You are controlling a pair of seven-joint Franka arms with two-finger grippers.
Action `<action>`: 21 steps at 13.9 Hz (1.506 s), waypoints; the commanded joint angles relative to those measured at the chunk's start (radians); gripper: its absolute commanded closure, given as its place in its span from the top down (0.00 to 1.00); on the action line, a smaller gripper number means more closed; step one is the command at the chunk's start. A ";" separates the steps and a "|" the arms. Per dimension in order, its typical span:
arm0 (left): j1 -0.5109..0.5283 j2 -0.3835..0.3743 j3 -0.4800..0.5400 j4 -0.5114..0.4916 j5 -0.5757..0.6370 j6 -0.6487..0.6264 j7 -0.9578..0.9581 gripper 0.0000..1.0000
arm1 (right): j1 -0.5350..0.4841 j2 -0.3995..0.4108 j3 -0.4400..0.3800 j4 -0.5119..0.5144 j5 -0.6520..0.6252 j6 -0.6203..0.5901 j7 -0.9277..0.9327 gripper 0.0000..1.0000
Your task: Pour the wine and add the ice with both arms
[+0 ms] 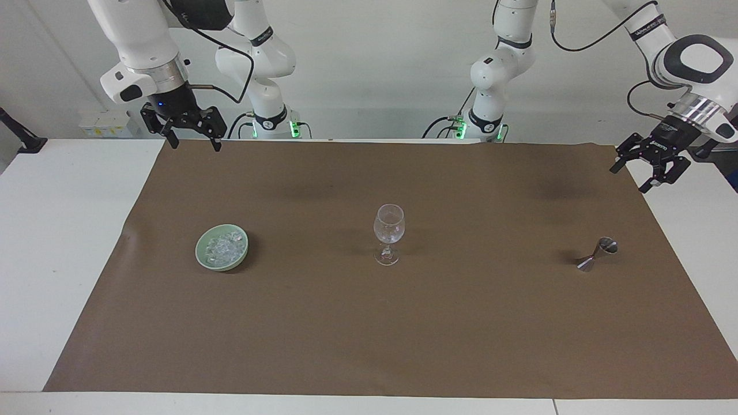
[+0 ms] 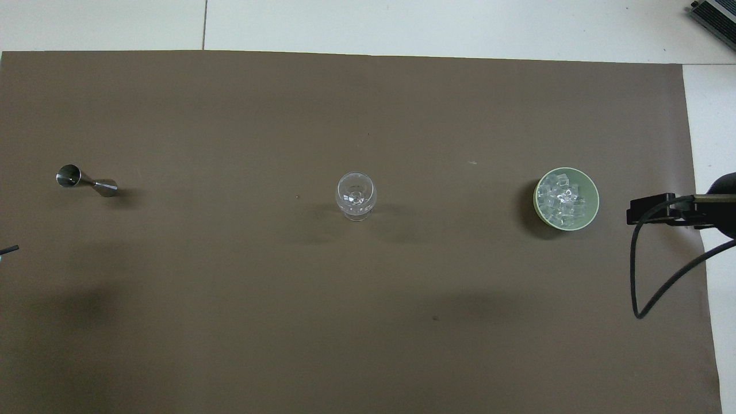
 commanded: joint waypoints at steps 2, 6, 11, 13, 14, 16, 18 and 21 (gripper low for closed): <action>0.024 0.019 -0.012 -0.002 -0.080 -0.015 -0.013 1.00 | -0.004 -0.010 0.002 -0.015 0.005 0.011 -0.023 1.00; 0.033 0.053 -0.011 -0.010 -0.155 -0.004 -0.027 1.00 | -0.004 -0.010 0.002 -0.015 0.005 0.011 -0.023 1.00; 0.076 0.174 -0.012 -0.002 -0.261 -0.026 -0.027 1.00 | -0.004 -0.010 0.002 -0.015 0.005 0.011 -0.023 1.00; 0.076 0.203 -0.012 -0.002 -0.301 -0.018 -0.027 1.00 | -0.004 -0.010 0.002 -0.015 0.005 0.011 -0.023 1.00; 0.076 0.221 -0.012 -0.002 -0.316 -0.015 -0.027 1.00 | -0.004 -0.010 0.002 -0.015 0.005 0.011 -0.023 1.00; 0.076 0.249 -0.012 -0.005 -0.359 -0.008 -0.027 1.00 | -0.004 -0.010 0.002 -0.015 0.005 0.011 -0.023 1.00; 0.073 0.271 -0.012 -0.010 -0.385 0.006 -0.025 1.00 | -0.004 -0.010 0.002 -0.015 0.005 0.011 -0.023 1.00; 0.070 0.315 -0.012 -0.010 -0.437 0.011 -0.019 1.00 | -0.004 -0.010 0.002 -0.015 0.005 0.011 -0.023 1.00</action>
